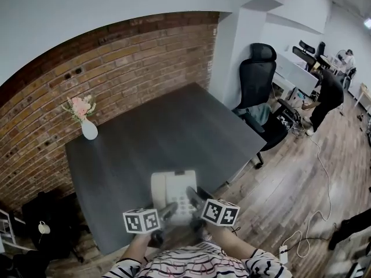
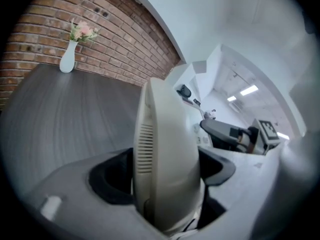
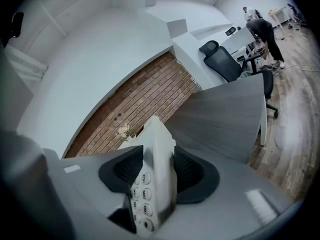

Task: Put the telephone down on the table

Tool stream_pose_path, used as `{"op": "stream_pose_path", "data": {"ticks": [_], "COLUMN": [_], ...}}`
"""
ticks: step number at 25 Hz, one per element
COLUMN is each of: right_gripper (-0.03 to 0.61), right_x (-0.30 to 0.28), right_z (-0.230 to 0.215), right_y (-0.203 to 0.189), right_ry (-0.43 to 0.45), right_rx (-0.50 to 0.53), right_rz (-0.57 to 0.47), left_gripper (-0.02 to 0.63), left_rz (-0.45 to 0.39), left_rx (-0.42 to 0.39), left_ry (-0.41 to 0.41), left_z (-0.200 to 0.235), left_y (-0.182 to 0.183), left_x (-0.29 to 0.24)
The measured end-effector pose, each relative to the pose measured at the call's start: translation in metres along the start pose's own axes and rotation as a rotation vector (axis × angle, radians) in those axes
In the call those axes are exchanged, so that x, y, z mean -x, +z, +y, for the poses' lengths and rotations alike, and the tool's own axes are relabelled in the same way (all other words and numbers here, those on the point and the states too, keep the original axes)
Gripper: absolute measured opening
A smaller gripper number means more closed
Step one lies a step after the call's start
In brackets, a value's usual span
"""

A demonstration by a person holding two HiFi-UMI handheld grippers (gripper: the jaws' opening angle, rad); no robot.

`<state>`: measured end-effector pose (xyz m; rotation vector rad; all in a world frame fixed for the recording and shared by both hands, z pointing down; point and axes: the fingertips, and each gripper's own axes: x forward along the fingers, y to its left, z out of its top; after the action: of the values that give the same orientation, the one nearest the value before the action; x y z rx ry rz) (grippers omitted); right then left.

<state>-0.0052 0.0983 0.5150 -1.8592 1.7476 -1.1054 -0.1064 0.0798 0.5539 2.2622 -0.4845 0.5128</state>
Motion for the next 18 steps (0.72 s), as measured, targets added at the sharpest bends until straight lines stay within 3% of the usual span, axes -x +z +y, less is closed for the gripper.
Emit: {"op": "stream_pose_path", "data": {"ticks": [8,18], "right_gripper": [0.190,0.190], "right_x": [-0.013,-0.035], "right_z": [-0.054,-0.086], "right_y": [0.075,0.102], "right_ry": [0.086,0.151], "right_rx": [0.059,0.084], "right_rz": [0.096,0.203], "left_gripper": [0.370,0.370], "left_rz": [-0.094,-0.139], "left_rx": [0.069,0.147], "left_ry": [0.081,0.184], "left_z": [-0.038,-0.042], "left_y": [0.026,0.031], "left_x": [-0.076,-0.115]}}
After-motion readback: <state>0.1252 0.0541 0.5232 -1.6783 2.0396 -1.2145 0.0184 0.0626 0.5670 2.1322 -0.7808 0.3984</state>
